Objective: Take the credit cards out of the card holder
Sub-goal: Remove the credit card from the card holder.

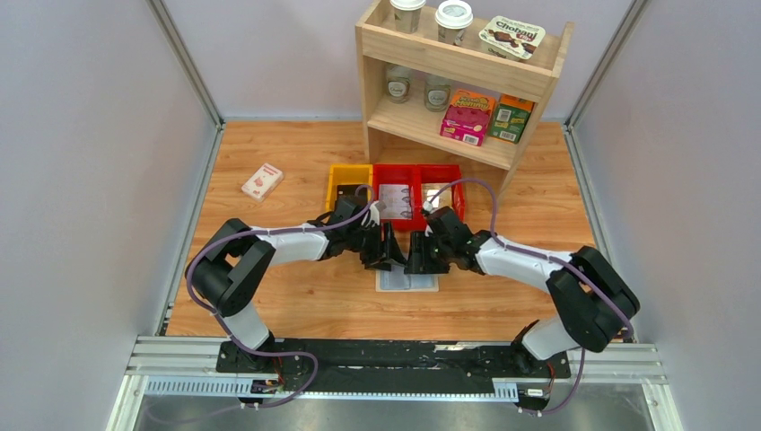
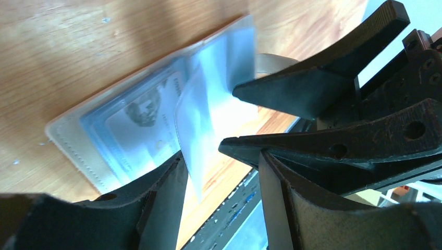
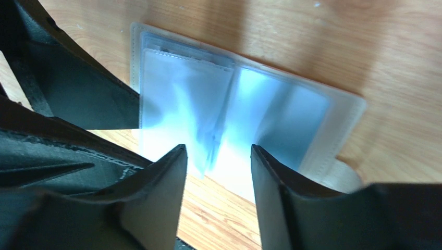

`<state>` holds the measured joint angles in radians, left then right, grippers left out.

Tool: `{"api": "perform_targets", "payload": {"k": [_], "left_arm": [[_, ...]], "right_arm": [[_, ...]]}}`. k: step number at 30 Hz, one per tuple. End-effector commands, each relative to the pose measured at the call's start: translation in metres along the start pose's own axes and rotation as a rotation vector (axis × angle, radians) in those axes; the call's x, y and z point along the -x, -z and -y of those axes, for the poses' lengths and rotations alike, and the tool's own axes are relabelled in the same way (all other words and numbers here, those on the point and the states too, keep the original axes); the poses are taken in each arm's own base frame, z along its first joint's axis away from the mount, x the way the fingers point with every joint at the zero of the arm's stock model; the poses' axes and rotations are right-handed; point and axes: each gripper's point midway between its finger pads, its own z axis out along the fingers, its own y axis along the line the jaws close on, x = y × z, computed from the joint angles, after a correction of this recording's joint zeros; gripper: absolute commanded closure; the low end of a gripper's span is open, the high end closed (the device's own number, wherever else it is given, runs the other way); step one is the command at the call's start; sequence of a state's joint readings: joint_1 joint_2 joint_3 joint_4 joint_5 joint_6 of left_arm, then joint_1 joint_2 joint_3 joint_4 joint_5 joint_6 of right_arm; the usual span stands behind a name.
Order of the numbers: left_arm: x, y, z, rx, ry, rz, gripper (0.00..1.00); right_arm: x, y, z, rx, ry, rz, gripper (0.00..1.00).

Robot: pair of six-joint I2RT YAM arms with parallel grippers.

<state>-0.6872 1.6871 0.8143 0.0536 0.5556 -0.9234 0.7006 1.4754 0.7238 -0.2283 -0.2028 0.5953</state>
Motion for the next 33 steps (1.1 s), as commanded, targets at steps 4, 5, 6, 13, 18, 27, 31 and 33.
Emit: {"api": "perform_targets", "payload": {"k": [4, 5, 6, 13, 18, 27, 31, 33], "left_arm": [[0.014, -0.007, 0.039, -0.132, -0.08, 0.031, 0.4], [0.014, -0.008, 0.044, -0.142, -0.089, 0.026, 0.4], [0.016, -0.01, 0.047, -0.147, -0.098, 0.026, 0.4], [0.013, -0.038, 0.057, -0.139, -0.14, -0.047, 0.4], [0.012, -0.061, 0.039, -0.05, -0.138, -0.103, 0.4], [0.023, -0.047, 0.051, 0.002, -0.241, -0.049, 0.41], [0.046, -0.008, 0.077, 0.032, -0.325, 0.091, 0.37], [0.056, 0.013, 0.082, 0.065, -0.338, 0.147, 0.37]], "right_arm": [[0.043, 0.038, -0.029, 0.102, 0.052, 0.262, 0.34], [0.046, 0.044, -0.029, 0.099, 0.054, 0.289, 0.33], [0.047, 0.05, -0.026, 0.088, 0.056, 0.312, 0.32], [0.062, 0.098, -0.006, 0.009, 0.058, 0.522, 0.32], [0.064, 0.12, -0.001, 0.013, 0.054, 0.612, 0.32], [0.064, 0.125, -0.002, 0.016, 0.059, 0.626, 0.41], [0.064, 0.123, -0.011, 0.056, 0.077, 0.61, 0.48], [0.065, 0.122, -0.014, 0.072, 0.078, 0.612, 0.5]]}}
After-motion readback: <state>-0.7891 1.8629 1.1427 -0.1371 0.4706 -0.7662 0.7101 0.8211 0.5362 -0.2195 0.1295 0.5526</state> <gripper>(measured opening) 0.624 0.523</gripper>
